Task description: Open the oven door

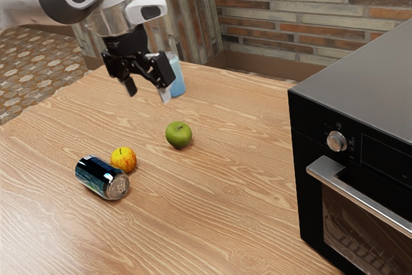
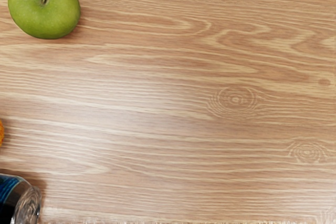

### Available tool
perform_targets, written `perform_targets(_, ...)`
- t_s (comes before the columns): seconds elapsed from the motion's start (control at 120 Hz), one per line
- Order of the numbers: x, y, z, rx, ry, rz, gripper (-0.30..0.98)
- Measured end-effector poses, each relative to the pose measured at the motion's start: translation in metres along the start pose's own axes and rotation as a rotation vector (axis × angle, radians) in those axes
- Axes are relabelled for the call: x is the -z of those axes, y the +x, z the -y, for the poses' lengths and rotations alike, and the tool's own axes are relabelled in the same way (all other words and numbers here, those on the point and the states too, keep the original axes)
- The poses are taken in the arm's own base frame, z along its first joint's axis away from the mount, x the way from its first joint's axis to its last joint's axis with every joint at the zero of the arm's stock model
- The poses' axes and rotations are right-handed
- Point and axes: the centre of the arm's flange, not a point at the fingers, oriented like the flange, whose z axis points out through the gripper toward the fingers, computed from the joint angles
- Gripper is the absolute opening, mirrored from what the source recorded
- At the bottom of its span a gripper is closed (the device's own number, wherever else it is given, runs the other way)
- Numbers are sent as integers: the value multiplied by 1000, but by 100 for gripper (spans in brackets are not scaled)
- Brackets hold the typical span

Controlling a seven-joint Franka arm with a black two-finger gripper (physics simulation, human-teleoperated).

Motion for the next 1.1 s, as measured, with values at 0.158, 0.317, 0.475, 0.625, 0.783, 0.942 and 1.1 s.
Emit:
perform_targets(0.158, 2, -3, -4, -14, -5, 7, 69)
perform_targets(0.317, 184, -153, -98, -403, 35, -312, 68)
perform_targets(0.475, 159, -327, -149, -956, -11, -419, 69)
perform_targets(0.625, 147, -422, -233, -1580, -44, -568, 69)
perform_targets(0.783, 108, -405, -353, -1962, -17, -540, 69)
perform_targets(0.942, 79, -341, -398, -2075, 16, -508, 69)
perform_targets(1.1, 75, -301, -382, -2063, 96, -504, 69)
